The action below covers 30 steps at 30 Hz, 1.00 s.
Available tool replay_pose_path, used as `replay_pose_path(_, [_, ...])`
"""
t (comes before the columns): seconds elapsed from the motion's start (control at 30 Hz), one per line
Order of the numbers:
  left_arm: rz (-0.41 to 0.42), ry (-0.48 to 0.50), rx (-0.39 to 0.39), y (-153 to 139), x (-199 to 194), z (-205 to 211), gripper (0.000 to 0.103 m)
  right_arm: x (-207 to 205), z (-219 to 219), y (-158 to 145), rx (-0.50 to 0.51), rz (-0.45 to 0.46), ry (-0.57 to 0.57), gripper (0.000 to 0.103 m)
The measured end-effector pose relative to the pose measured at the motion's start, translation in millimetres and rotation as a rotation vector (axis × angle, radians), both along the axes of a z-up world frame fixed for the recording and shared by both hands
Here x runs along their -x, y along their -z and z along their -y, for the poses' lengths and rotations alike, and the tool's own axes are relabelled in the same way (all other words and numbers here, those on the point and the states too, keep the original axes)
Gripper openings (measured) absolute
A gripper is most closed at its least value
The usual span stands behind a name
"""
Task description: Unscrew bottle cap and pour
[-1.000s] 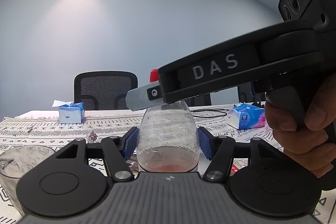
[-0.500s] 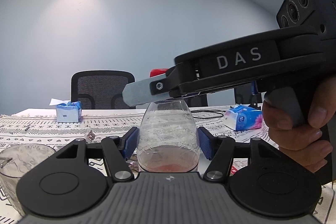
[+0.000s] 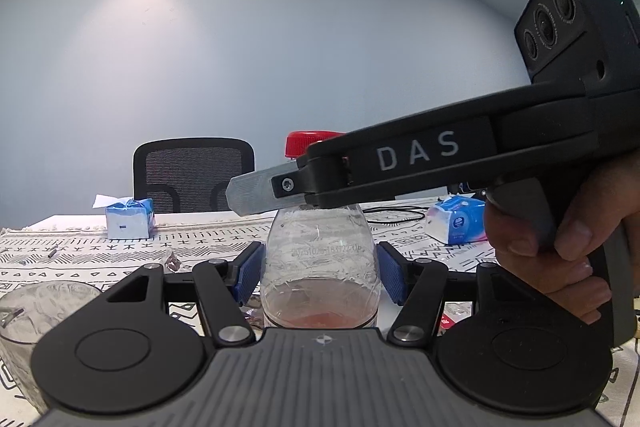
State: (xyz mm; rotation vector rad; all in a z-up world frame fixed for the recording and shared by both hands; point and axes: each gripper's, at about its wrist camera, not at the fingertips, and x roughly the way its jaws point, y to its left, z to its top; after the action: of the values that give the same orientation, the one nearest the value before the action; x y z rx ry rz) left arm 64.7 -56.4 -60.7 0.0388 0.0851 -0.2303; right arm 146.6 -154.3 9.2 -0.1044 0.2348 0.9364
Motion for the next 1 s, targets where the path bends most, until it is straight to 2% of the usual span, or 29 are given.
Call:
replay_pose_path(0.1, [0.001,0.002,0.0,0.1,0.3,0.6,0.058,-1.5,0.2,-3.8,-0.005,-0.03,-0.009,0.039])
replay_pose_path(0.2, [-0.001,0.001,0.003,0.1,1.2,1.0,0.058,4.9,-6.1,-5.0,0.01,-0.022,0.013,0.048])
replay_pose_path(0.27, [0.0,-0.003,-0.001,-0.1,2.5,2.0,0.058,8.4,-11.4,-4.9,0.03,-0.005,0.032,0.049])
replay_pose_path(0.43, [0.0,-0.006,-0.003,0.1,1.7,1.8,0.058,11.2,-23.1,-3.9,0.071,0.027,0.085,0.047])
replay_pose_path(0.47, [0.001,-0.006,-0.005,0.2,2.0,2.3,0.058,11.0,-25.0,-2.8,0.076,0.034,0.098,0.045])
replay_pose_path(0.5, [0.002,-0.008,-0.007,0.0,2.2,2.6,0.058,11.2,-26.3,-2.0,0.08,0.042,0.111,0.038])
replay_pose_path(0.57, [0.002,-0.01,-0.004,-0.2,2.5,2.4,0.058,10.6,-26.3,-0.4,0.068,0.056,0.126,0.036])
replay_pose_path(1.0, [0.002,-0.007,-0.003,-0.5,3.9,1.6,0.058,-10.0,-2.6,0.4,0.011,0.04,-0.099,0.036])
